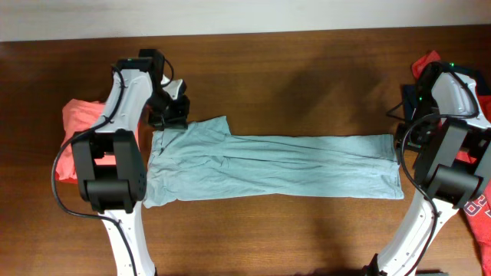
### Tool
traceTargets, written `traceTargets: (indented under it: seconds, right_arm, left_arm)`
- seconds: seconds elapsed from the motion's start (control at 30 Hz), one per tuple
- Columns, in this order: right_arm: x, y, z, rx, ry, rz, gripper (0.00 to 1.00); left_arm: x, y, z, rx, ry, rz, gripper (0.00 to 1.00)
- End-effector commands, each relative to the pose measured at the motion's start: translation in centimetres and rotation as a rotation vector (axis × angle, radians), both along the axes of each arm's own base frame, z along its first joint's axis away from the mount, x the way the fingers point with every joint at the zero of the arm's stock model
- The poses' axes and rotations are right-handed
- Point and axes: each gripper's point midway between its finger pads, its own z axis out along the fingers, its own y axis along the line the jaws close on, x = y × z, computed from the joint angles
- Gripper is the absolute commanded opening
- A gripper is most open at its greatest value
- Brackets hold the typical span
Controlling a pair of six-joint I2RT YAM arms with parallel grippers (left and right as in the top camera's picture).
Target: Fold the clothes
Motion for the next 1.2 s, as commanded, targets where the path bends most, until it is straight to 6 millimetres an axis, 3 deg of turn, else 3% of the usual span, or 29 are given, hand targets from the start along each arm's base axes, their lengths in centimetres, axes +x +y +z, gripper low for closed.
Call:
traceTargets:
  seconds: [0.0, 0.03, 0.1, 0.2, 0.47, 0.73, 0.93, 1.17]
  right_arm:
    - [-0.1, 0.0, 0.0, -0.007, 0.004, -0.013, 0.39]
    - [-0.1, 0.0, 0.0, -0.007, 0.004, -0.014, 0.39]
    - [-0.2, 0.0, 0.0, -0.007, 0.004, -0.014, 0.39]
    - [-0.1, 0.0, 0.0, -0.007, 0.004, -0.014, 0.39]
    - [-0.2, 0.0, 0.0, -0.006, 0.006, -0.014, 0.39]
    - [-0.2, 0.0, 0.1, -0.005, 0.008, -0.014, 0.39]
    - [-0.2, 0.0, 0.0, -0.005, 0.008, -0.014, 0.39]
    - [-0.2, 0.0, 0.0, -0.006, 0.007, -0.014, 0.38]
  left_arm:
    - [0.7, -0.2, 0.9, -0.014, -0.034, -0.034, 0.0]
    - [0.7, 0.0, 0.8, -0.003, -0.035, -0.034, 0.03]
    - [0.8, 0.5, 0.6, 0.028, -0.036, -0.035, 0.29]
    - [1.0, 1.1, 0.2, 0.062, -0.041, -0.035, 0.36]
    - [1.1, 0.2, -1.0, 0.063, -0.043, -0.056, 0.37]
    - [0.4, -1.4, -3.4, 0.065, 0.01, -0.096, 0.36]
    - [0.5, -1.3, -3.6, 0.077, 0.009, -0.097, 0.22]
    - [0.9, 0.2, -3.9, 0.164, -0.008, -0.099, 0.29]
